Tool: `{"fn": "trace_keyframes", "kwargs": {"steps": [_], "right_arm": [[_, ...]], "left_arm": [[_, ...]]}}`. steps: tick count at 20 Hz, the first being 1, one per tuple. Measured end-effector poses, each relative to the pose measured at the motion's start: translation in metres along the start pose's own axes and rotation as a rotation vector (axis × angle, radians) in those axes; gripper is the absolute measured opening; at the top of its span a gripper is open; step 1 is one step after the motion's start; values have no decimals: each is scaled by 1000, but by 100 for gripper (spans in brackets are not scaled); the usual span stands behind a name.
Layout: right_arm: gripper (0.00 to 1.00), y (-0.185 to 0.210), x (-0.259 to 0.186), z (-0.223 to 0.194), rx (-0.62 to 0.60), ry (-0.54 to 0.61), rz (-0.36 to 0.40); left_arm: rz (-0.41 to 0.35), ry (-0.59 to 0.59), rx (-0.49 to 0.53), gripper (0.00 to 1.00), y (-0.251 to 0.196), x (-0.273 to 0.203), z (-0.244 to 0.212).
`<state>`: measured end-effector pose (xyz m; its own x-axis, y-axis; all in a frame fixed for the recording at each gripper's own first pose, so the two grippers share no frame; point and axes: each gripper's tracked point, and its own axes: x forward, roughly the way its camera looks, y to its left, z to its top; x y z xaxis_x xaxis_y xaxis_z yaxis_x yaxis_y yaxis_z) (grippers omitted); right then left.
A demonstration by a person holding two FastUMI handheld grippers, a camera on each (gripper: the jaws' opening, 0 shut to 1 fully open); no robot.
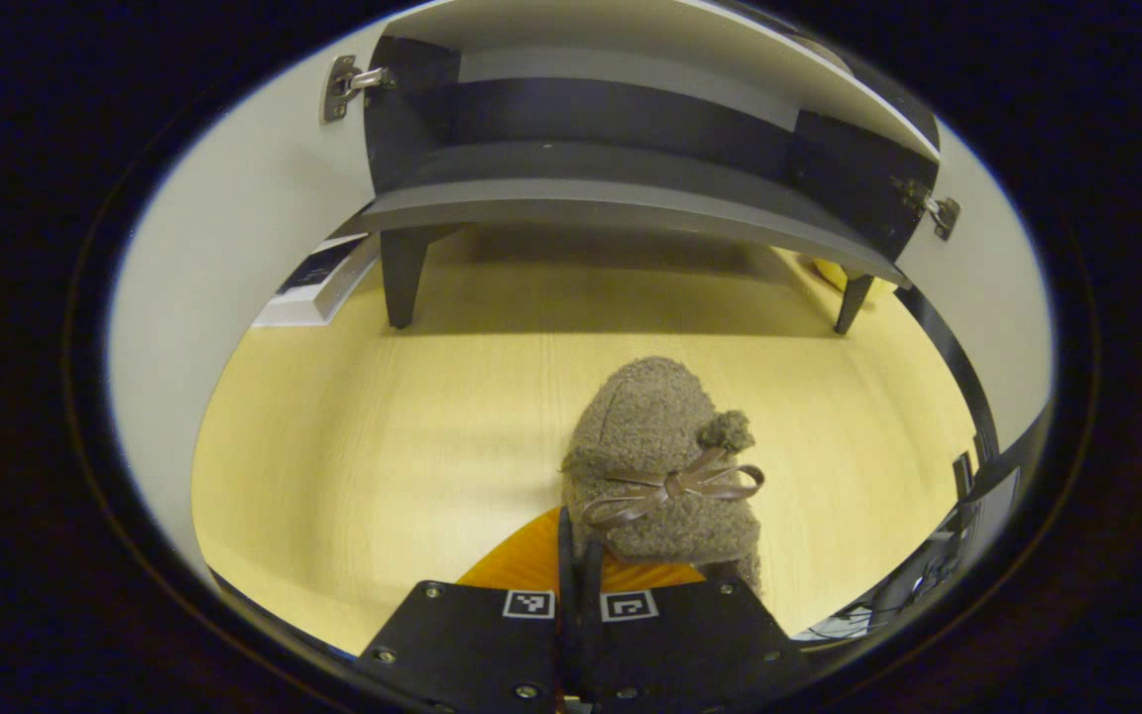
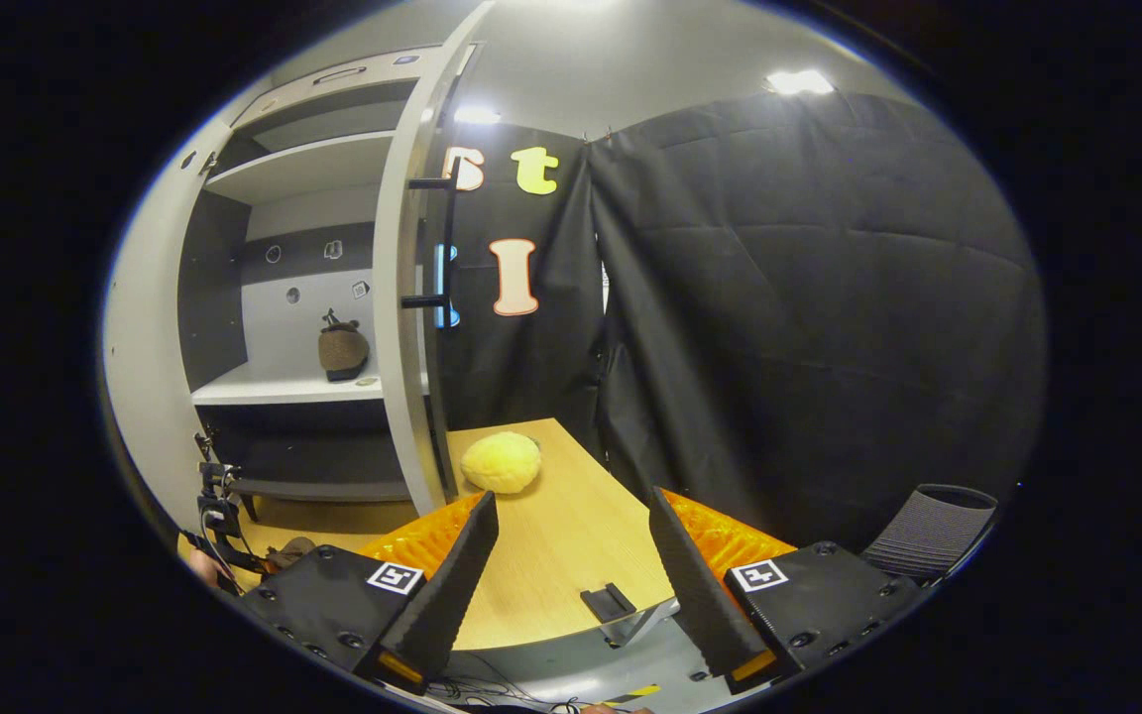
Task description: Grab one shoe with the right hand and put it into the shoe cabinet, grab the other shoe with the left hand and put it into the shoe cabinet; then close the right door with the right hand and the left door with the left hand.
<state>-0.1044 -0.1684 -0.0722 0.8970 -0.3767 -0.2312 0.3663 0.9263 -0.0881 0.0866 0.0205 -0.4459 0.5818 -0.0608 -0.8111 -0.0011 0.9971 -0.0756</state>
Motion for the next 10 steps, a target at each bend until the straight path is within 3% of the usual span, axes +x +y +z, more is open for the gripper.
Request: {"fn": "trace_keyframes", "kwargs": {"steps": [2, 4, 10], "right_arm": [[92, -9, 1, 2, 2, -7, -28], [97, -22, 1, 6, -8, -15, -61], [92, -41, 4, 31, -8, -67, -117]], "left_arm": [[-15, -16, 20, 7, 7, -3, 14], [-29, -43, 59, 2, 13, -11, 29], [-80, -136, 130, 2, 13, -32, 54]]}}
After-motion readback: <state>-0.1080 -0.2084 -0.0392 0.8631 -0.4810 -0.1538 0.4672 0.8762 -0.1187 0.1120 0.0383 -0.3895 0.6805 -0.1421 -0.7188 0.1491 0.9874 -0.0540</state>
